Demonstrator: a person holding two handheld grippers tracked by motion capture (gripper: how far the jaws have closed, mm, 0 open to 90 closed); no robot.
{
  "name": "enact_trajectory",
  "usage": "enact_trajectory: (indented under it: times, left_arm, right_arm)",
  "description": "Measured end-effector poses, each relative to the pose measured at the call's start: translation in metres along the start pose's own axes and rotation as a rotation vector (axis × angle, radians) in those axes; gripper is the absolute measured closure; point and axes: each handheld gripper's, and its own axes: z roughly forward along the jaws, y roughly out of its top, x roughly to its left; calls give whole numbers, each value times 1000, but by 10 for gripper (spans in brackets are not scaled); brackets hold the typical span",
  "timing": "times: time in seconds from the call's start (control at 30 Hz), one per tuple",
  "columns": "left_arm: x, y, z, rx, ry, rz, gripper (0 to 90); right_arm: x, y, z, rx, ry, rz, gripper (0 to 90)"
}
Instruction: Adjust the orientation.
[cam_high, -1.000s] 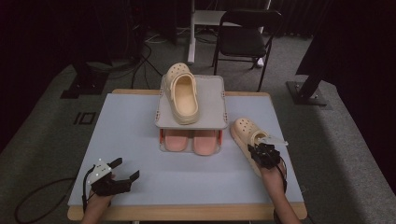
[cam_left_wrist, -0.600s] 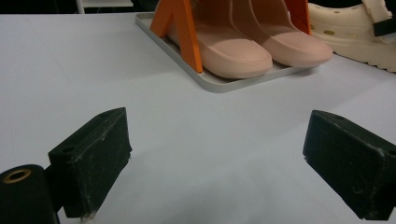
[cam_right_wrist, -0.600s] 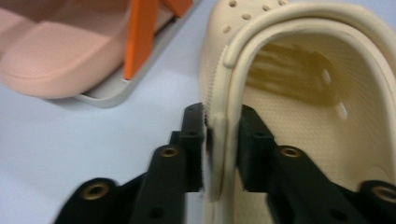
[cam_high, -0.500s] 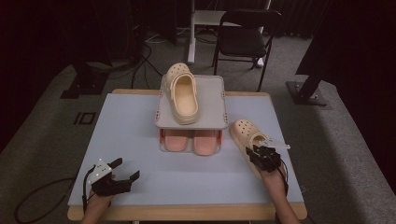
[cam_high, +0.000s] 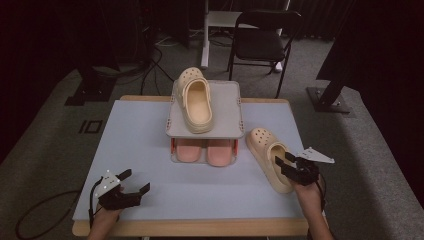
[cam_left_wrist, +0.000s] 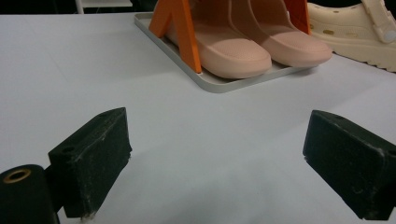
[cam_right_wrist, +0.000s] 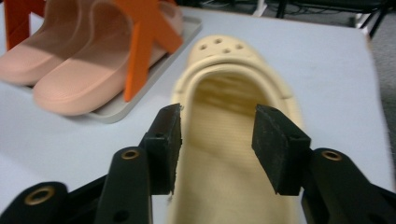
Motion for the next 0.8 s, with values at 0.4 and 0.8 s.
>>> enact_trajectory:
  times: [0.4,0.8]
  left_arm:
    - [0,-1,1,3,-4,-3,74]
    - [0,-1,1,9,-5,-1,74]
  right_arm:
    - [-37,-4,9,17,-31,42,479]
    - [-49,-5,34,73,-16,50,514]
